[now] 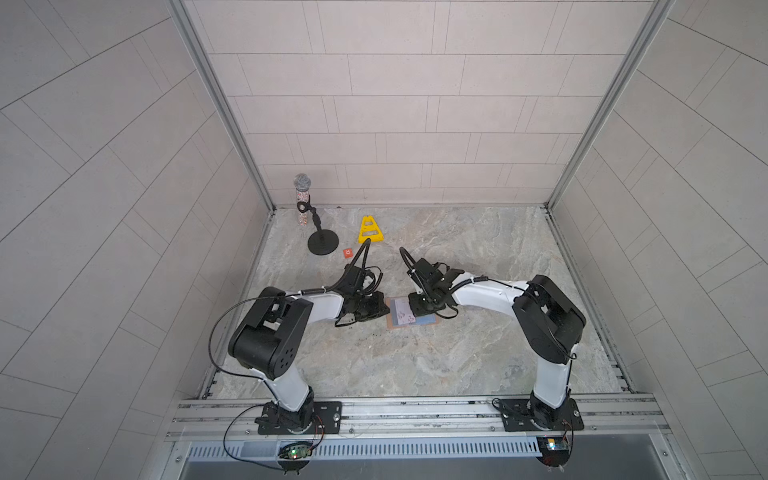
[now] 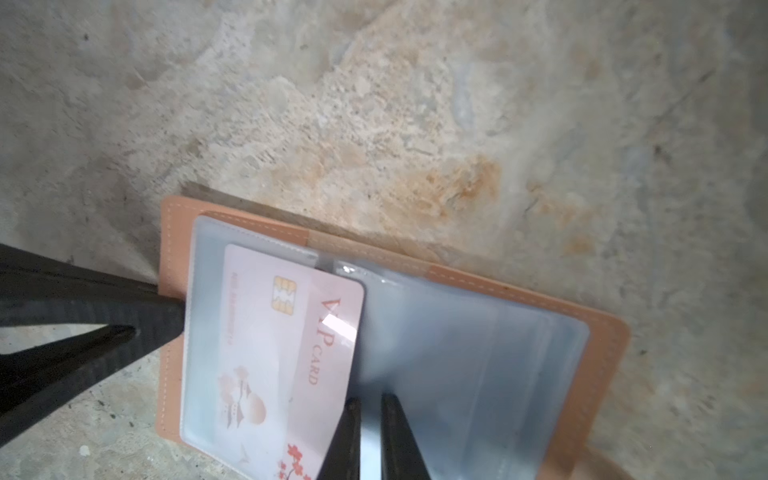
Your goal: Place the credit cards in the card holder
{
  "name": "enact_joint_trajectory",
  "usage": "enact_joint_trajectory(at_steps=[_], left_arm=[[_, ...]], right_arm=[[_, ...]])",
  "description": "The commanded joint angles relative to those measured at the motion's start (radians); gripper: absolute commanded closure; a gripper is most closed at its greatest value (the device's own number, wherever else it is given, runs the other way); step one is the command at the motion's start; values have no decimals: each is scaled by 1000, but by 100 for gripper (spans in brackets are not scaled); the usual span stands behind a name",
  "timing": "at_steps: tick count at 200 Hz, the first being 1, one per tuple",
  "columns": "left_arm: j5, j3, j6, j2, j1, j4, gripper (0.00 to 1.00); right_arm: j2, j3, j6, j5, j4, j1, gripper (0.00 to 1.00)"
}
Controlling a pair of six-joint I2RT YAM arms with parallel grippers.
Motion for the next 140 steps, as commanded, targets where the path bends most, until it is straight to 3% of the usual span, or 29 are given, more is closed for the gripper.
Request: enact_joint_trajectory(at_steps=[1,81,140], left_arm=[[-30,-31,21,31,-9,-95,100],[-25,-29,16,33,-9,-91,100],[-40,4,41,35,-9,-132,100]], right_arm=[[27,-16,22,-37,13,8,87],[24,-48,56,-122,98,8,87],[-64,-63,35,-33,51,8,82]])
